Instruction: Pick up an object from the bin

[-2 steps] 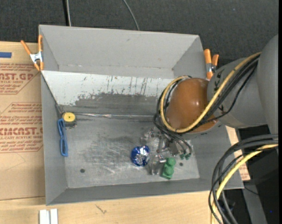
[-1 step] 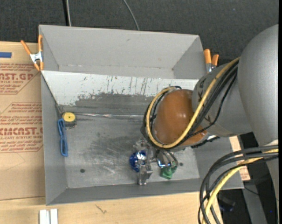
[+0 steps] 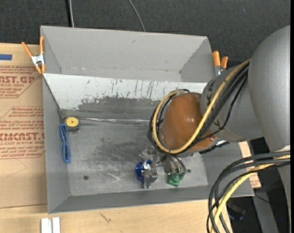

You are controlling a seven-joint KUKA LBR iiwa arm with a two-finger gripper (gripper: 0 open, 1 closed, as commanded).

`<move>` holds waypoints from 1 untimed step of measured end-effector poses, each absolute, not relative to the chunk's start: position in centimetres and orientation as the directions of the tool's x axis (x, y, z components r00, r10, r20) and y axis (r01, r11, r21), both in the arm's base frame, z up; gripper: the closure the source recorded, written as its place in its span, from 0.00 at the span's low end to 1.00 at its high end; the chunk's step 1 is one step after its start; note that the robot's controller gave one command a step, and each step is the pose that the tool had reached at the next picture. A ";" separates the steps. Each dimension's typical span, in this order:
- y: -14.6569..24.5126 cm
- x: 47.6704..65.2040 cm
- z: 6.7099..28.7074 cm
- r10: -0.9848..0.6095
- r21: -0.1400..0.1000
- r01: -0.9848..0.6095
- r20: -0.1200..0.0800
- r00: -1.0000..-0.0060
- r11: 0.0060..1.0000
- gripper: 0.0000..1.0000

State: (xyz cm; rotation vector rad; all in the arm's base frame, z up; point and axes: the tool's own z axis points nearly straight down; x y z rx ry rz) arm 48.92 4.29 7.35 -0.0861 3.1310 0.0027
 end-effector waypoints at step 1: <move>3.0 50.0 20.8 -0.093 0.000 -0.093 -0.008 -0.996 0.996 1.00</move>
Offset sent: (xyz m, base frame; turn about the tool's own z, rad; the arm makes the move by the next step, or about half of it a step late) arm 0.0100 -0.0131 0.1311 -0.0388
